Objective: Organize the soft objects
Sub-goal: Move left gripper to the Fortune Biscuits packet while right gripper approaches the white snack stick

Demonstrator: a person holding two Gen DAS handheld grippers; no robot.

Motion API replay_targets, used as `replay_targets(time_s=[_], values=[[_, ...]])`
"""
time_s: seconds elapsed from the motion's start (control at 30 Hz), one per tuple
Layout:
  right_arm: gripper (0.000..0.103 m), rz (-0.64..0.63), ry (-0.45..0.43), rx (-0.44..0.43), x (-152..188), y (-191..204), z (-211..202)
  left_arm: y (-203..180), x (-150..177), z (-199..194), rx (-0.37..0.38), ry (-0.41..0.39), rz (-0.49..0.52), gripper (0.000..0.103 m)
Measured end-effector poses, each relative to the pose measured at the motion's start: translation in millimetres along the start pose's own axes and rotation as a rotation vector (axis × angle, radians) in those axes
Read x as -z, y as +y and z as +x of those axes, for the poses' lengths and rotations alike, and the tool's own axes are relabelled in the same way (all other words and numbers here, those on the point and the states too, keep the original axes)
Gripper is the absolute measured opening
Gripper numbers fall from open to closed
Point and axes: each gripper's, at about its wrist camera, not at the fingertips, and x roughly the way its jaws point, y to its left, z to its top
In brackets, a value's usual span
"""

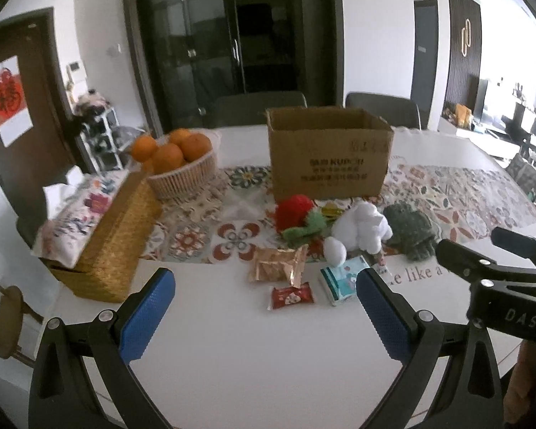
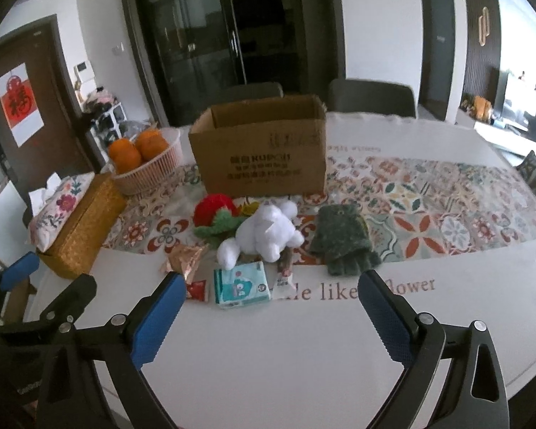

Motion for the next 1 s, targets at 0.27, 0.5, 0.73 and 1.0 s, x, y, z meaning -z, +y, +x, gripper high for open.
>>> replay_targets(time_s=[0.27,0.5,0.73,1.0], values=[[0.088,0.053,0.126,0.02,-8.9,-1.6,53.9,2.9,-14.2,55.6,0.049,0.098,0.022,0.103],[0.08,0.141,0.237,0.038,-6.6,-7.0,98.4,5.9,-17.3,107.1,0.099,0.215,0.034,0.103],[0.071,0.13,0.345,0.047,-6.4,-12.3,139.1,4.9,-13.1,142.9,0.079,0.292,0.012,0.101],[0.068,0.118,0.385,0.05,-6.4,-18.6,164.4,2.2,-8.4,170.8,0.058,0.35,0.014,0.1]])
